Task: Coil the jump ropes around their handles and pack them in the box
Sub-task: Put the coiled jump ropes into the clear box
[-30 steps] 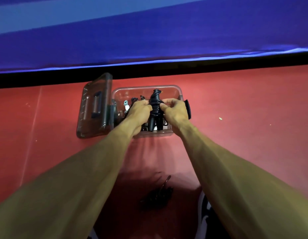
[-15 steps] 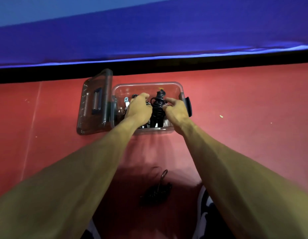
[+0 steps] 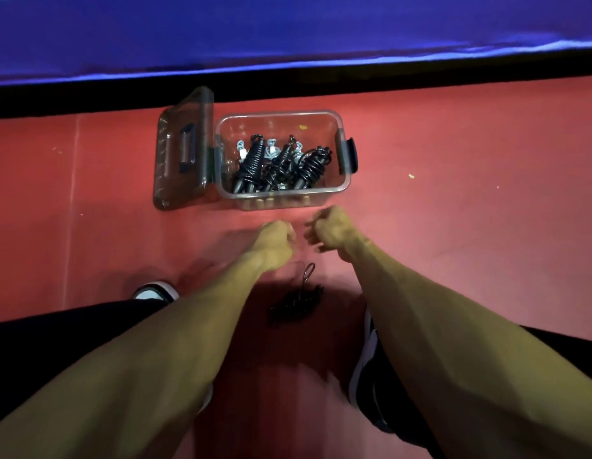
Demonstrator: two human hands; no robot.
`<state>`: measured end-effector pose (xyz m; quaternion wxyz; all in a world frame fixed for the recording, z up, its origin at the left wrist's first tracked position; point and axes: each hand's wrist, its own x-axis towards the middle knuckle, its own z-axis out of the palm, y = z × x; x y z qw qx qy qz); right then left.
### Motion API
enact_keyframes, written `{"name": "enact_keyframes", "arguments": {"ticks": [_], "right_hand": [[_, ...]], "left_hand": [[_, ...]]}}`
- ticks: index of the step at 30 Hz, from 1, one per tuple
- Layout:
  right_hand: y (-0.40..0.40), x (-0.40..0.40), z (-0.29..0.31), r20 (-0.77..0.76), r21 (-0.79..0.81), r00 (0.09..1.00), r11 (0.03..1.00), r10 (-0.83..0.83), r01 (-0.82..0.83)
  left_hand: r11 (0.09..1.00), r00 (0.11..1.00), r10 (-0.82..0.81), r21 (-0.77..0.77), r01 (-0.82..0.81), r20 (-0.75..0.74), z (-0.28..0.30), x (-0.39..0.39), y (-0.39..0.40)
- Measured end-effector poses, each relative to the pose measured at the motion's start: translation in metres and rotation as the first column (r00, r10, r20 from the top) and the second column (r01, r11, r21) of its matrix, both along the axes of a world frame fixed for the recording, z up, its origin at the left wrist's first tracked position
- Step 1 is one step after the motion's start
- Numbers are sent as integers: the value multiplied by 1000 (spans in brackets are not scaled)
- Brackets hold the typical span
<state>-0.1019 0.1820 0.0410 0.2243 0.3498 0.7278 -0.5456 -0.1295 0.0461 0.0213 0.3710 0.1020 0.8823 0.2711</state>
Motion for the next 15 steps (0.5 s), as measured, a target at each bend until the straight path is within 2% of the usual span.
{"name": "enact_keyframes", "arguments": {"ticks": [2,4,7,12,15], "right_hand": [[-5,16,-17,90,21,991,994,101,-103],[-10,27,-35,112,34,986,991,123,-127],[-12,32,-63,119,50,978,983,171,-178],[-9,21,-92,97,85,988,988,124,-132],[-2,16,-94,65,-1,990,992,123,-123]], "left_hand": [[997,997,-54,-57,57,53,-17,14,-4],[991,989,-112,-65,119,102,-34,24,-6],[944,950,-276,-143,296,147,-60,37,-7],[894,910,-349,-210,395,225,-101,61,-6],[838,884,-416,-286,464,214,-109,73,-7]]}}
